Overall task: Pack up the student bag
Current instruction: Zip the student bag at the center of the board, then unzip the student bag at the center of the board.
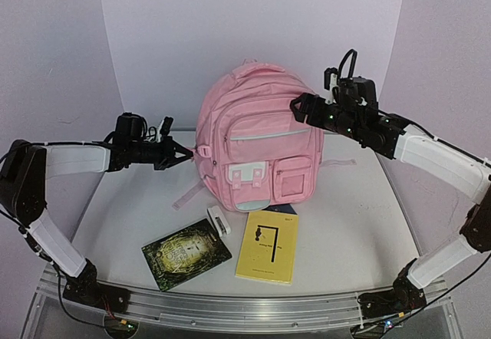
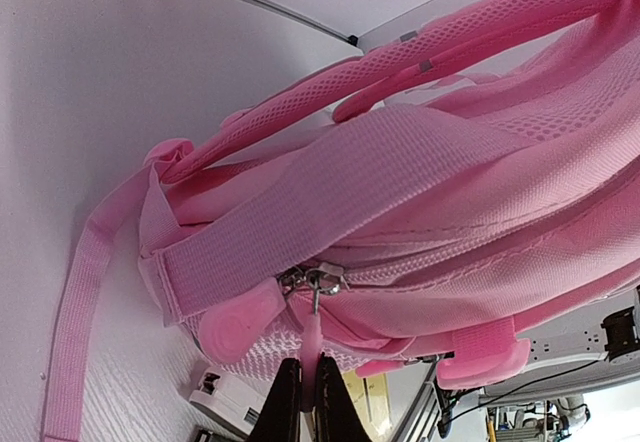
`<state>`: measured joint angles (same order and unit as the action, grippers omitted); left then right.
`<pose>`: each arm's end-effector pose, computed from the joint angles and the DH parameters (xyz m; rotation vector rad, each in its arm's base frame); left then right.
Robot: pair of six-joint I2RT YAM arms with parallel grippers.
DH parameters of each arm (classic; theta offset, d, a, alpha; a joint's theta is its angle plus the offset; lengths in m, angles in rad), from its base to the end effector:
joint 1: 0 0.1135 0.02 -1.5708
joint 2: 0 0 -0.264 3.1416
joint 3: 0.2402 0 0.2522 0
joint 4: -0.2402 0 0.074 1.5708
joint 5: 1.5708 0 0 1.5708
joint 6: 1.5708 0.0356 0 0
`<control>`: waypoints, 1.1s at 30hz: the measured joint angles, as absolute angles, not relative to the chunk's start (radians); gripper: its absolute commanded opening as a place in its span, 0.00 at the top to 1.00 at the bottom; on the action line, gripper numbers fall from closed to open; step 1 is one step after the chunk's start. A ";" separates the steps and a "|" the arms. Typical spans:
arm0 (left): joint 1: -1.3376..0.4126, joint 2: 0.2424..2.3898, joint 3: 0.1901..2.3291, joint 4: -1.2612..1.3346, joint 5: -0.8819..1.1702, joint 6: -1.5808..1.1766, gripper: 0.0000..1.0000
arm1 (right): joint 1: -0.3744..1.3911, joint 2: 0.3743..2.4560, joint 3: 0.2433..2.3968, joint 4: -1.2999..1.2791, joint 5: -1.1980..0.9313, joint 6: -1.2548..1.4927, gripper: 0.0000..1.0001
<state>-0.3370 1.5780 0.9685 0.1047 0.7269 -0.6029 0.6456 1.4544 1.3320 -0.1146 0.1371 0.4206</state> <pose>0.3179 -0.1365 0.2378 0.1935 2.1983 -1.3055 0.2793 0.2043 0.3797 -0.1082 1.8482 0.6303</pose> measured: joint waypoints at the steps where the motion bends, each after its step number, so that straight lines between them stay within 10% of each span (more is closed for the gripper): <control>1: -0.337 1.580 0.970 0.104 0.726 -0.603 1.00 | 0.646 1.454 1.332 -0.114 0.137 0.421 0.12; 5: -0.337 1.586 0.983 0.088 0.723 -0.601 0.96 | 0.646 1.454 1.332 -0.114 0.138 0.421 0.12; 10: -0.337 1.579 0.980 0.065 0.733 -0.570 0.58 | 0.646 1.453 1.332 -0.116 0.141 0.420 0.12; 15: -0.347 1.493 0.918 0.016 0.741 -0.478 0.43 | 0.646 1.452 1.332 -0.120 0.141 0.413 0.12; 33: -0.561 1.422 0.710 0.302 0.611 -0.457 0.40 | 0.646 1.451 1.332 -0.121 0.141 0.411 0.12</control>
